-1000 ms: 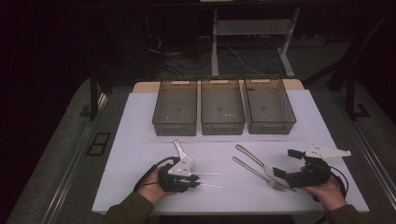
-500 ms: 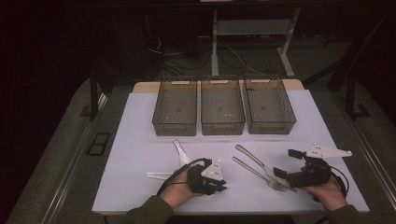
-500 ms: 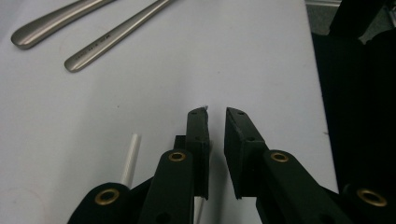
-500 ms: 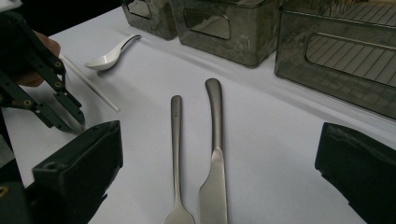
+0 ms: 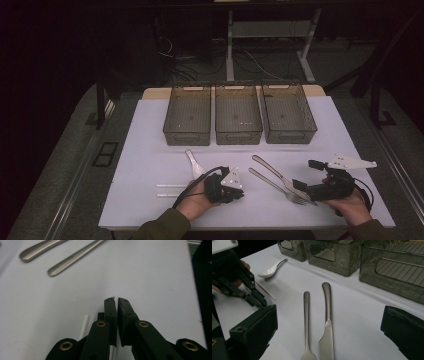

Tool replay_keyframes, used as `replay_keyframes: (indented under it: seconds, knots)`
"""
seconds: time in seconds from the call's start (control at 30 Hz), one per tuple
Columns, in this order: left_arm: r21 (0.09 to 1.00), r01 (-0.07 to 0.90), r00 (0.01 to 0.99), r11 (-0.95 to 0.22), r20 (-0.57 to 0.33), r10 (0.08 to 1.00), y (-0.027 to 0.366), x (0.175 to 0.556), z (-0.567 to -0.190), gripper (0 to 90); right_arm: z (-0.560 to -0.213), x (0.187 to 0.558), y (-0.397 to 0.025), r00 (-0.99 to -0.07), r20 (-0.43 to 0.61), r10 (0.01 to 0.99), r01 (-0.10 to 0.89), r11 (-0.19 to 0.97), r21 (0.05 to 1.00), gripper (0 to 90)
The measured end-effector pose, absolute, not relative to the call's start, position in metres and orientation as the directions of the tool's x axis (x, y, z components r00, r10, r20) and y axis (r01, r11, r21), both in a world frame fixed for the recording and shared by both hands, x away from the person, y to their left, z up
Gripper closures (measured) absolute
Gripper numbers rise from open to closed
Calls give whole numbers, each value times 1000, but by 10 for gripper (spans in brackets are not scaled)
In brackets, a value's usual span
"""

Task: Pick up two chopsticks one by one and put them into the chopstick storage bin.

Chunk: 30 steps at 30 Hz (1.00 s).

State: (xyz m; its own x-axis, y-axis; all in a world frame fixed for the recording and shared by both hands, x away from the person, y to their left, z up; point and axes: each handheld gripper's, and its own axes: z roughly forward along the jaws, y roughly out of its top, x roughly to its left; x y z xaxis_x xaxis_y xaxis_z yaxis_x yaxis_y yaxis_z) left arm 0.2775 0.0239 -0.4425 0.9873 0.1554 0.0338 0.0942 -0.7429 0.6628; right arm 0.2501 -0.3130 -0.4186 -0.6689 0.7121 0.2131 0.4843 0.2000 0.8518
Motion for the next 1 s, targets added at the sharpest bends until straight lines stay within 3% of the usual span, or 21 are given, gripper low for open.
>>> replay_keyframes:
  seconds: [0.27, 0.33, 0.57, 0.8, 1.0]
  knots:
    - [659, 130, 980, -741, 26, 195, 25, 286, -442, 843, -418, 250, -313, -670, 213, 711, 483, 201, 852, 9]
    - [686, 153, 978, -711, 0, 210, 30, 284, -438, 779, -418, 250, -313, -671, 212, 711, 482, 201, 853, 9]
    - [718, 174, 973, -674, -18, 231, 90, 276, -420, 680, -418, 250, -315, -670, 214, 711, 482, 197, 854, 9]
    - [719, 232, 953, -655, -34, 301, 156, 273, -425, 703, -418, 249, -314, -672, 210, 710, 480, 202, 853, 9]
    - [691, 250, 956, -678, -64, 288, 166, 280, -436, 733, -419, 250, -313, -673, 210, 709, 483, 206, 851, 9]
